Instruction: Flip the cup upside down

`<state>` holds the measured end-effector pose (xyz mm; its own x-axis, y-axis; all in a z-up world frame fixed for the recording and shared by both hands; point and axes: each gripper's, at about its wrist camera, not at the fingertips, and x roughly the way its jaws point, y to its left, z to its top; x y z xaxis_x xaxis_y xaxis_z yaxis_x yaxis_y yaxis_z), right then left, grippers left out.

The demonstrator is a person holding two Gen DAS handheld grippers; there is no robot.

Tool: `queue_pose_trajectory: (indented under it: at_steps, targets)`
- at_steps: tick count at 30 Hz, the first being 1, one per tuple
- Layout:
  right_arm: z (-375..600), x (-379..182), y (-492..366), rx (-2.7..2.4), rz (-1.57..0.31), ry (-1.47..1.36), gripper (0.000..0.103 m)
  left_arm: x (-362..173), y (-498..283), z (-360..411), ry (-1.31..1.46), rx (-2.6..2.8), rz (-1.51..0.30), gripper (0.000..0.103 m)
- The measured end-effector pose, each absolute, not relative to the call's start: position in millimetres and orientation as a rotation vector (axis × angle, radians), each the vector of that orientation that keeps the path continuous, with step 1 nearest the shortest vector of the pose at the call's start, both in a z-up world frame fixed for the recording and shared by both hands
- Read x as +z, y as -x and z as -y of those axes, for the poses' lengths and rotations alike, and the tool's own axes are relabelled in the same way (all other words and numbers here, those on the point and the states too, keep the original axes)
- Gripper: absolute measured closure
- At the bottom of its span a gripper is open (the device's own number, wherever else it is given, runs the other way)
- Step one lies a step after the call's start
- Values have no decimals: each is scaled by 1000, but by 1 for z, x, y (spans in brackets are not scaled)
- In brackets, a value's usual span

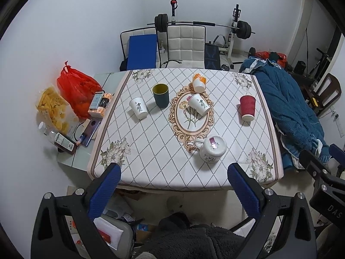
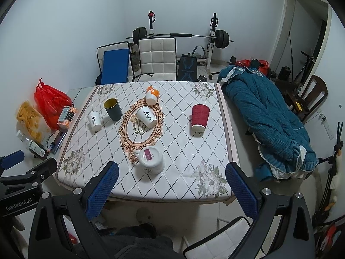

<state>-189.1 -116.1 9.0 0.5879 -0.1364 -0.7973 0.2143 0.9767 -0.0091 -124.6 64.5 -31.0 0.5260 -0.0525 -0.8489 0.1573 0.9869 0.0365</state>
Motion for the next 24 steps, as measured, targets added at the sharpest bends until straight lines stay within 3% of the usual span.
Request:
queue_pose_trajectory:
  at_steps: [24]
  targets:
    - [115,4,185,-199,-929,-104,2,-29,123,-64,-123,-136,-1005,2]
